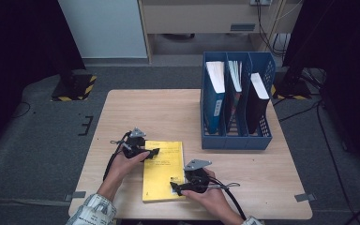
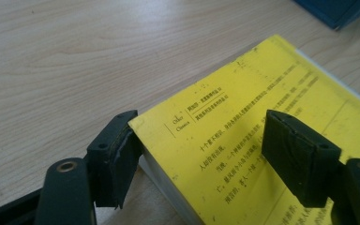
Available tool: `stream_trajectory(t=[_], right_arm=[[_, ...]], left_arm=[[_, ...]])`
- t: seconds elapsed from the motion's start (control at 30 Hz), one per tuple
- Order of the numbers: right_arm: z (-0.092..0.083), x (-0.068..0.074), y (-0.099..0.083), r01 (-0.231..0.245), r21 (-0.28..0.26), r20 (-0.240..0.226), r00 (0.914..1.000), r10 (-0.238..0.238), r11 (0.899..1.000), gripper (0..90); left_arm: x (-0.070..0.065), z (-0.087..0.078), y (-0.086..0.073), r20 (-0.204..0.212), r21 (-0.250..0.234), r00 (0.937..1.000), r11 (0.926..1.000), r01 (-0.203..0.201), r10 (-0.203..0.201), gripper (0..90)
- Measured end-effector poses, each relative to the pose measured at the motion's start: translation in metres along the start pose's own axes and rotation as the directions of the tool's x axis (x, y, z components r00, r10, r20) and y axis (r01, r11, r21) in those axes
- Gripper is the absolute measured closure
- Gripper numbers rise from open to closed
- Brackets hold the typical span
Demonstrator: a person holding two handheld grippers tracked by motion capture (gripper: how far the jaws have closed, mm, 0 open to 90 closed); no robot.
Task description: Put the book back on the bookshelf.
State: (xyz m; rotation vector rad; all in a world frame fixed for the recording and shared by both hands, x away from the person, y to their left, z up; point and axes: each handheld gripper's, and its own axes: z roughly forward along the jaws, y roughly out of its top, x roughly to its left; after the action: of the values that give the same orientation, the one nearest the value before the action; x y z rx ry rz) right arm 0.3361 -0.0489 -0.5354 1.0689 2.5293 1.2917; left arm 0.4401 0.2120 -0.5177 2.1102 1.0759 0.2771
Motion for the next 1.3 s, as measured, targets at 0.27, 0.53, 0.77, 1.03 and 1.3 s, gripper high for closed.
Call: stream_trajectory(t=[0.27, 0.53, 0.77, 1.03, 1.3], right_arm=[[0.0, 0.0, 0.0, 0.0, -0.003, -0.004, 1.0, 0.0, 1.0, 18.9], [0.0, 0.0, -0.001, 0.0, -0.003, -0.005, 1.0, 0.0, 1.0, 18.9], [0.0, 0.001, 0.0, -0.004, -0.004, -0.003, 1.0, 0.004, 1.0, 18.9], [0.001, 0.002, -0.001, -0.008, -0.009, 0.002, 1.0, 0.008, 1.0, 18.7], [0.001, 0.003, -0.001, -0.015, -0.016, 0.011, 0.9998, 0.016, 1.0, 18.5]], left_arm=[[0.002, 0.001, -0.007, 0.017, 0.009, 0.999, 0.9991, 0.041, -0.041, 18.9], [-0.003, -0.005, -0.018, 0.048, 0.016, 0.9978, 0.9989, 0.044, -0.045, 13.2], [-0.006, -0.009, -0.02, 0.05, 0.009, 0.9972, 0.9984, 0.056, -0.057, 19.1], [-0.021, -0.024, -0.016, 0.078, -0.01, 0.9967, 0.9996, 0.025, -0.024, 27.5], [-0.03, -0.036, -0.027, 0.045, 0.012, 0.9985, 0.9994, 0.032, -0.033, 30.4]])
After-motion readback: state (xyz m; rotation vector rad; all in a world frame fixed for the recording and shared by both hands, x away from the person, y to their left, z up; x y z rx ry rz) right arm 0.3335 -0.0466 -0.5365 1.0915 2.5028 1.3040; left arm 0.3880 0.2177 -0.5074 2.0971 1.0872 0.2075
